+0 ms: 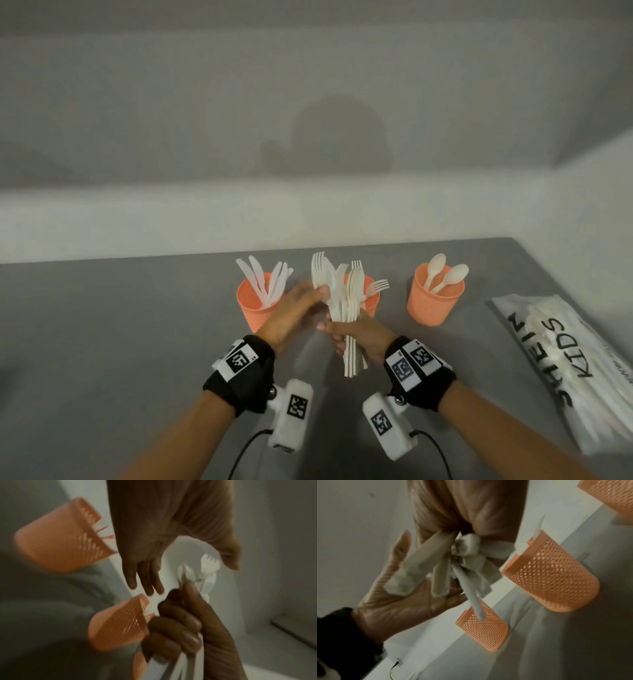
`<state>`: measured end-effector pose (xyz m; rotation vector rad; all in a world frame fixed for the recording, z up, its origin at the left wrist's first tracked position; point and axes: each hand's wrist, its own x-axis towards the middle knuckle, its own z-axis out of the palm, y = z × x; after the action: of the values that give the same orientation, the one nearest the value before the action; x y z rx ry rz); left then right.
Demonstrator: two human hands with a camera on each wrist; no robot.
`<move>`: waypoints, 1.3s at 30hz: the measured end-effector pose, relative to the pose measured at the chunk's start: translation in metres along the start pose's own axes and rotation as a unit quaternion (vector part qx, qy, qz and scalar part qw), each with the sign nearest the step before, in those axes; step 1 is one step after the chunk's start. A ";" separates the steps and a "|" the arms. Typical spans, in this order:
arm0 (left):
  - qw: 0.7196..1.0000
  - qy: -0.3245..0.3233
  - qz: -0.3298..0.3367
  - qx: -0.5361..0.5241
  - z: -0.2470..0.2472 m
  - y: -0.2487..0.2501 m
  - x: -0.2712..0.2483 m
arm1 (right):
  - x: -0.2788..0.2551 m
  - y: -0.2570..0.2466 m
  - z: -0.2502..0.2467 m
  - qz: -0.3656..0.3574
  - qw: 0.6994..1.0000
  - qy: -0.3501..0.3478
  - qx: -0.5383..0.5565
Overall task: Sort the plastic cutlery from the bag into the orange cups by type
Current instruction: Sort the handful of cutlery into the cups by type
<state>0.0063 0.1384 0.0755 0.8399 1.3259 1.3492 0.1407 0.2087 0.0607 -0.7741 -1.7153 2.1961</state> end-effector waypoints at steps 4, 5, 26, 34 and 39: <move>0.998 -0.033 -0.016 -0.043 0.021 -0.003 -0.012 | -0.009 0.004 0.009 0.040 0.995 -0.078 -0.041; 0.999 -0.012 -0.021 -0.045 0.022 -0.004 -0.011 | -0.010 0.006 0.009 0.053 0.993 -0.092 -0.043; 0.985 0.152 0.028 0.082 0.084 0.008 0.011 | -0.027 0.005 -0.026 0.082 0.989 0.109 0.063; 0.993 0.094 0.010 0.071 0.068 0.020 0.020 | -0.042 0.005 -0.063 0.073 0.994 0.000 0.088; 0.994 0.092 0.034 0.054 0.077 0.018 0.021 | -0.044 0.002 -0.066 0.034 0.999 0.001 0.021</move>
<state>0.0713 0.1809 0.1005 0.8560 1.5367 1.4456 0.2137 0.2397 0.0588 -0.8361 -1.6592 2.2672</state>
